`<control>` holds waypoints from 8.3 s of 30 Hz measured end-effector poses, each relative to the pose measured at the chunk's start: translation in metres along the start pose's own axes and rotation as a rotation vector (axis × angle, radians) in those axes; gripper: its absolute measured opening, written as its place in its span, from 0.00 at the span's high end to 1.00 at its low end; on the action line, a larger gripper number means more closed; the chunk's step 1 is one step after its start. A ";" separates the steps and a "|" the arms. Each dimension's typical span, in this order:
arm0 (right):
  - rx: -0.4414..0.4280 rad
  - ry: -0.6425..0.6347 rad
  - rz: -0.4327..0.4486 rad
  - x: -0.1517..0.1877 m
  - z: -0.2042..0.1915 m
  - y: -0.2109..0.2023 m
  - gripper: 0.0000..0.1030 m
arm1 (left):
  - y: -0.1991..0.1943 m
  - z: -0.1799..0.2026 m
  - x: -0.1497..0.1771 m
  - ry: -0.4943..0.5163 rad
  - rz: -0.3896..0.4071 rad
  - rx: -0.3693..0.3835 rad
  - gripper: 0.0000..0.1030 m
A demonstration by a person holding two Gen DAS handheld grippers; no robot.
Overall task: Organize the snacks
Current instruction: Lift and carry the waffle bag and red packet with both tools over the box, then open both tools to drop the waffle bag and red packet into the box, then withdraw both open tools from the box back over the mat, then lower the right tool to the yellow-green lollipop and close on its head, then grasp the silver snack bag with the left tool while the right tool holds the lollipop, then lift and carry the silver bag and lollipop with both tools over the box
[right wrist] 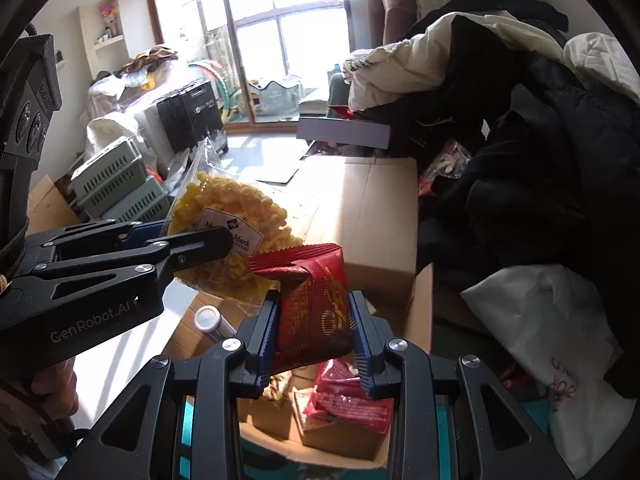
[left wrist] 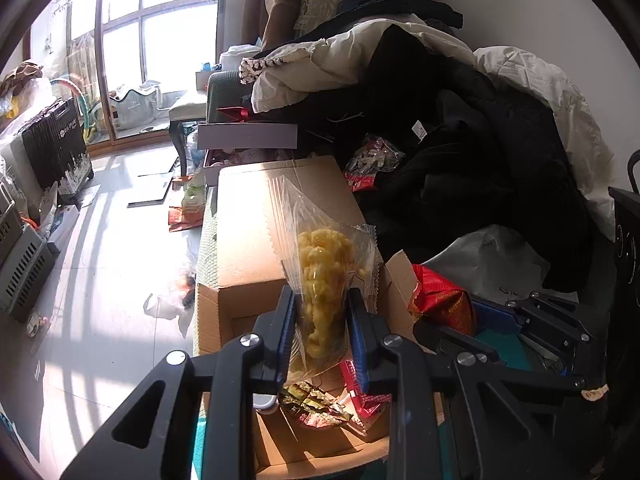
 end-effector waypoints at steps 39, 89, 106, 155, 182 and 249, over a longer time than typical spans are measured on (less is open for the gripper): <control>0.133 -0.055 -0.051 0.009 -0.011 -0.063 0.49 | -0.056 0.012 0.016 0.032 0.010 -0.078 0.75; 0.092 0.079 -0.042 0.137 -0.112 -0.176 0.41 | -0.178 0.007 0.177 0.027 -0.034 -0.019 0.75; 0.054 0.112 -0.203 0.224 -0.115 -0.113 0.41 | -0.119 -0.010 0.251 -0.060 -0.225 -0.019 0.75; -0.088 0.333 -0.305 0.282 -0.060 0.000 0.75 | -0.036 -0.030 0.260 -0.200 -0.336 -0.029 0.75; 0.058 0.366 -0.323 0.282 0.014 -0.031 0.75 | 0.066 0.077 0.228 -0.037 -0.394 0.105 0.75; -0.118 0.220 -0.336 0.292 -0.102 -0.058 0.75 | -0.061 -0.016 0.313 -0.187 -0.336 -0.077 0.64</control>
Point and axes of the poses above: each gripper's, at about its wrist camera, not at the fingertips, and y roughly the way its jaws point, z to its right, x to its underside, the point moved 6 cm from there along y, roughly the way its jaws point, and after that the axes turned 9 degrees about -y, right-handed, at the moved point
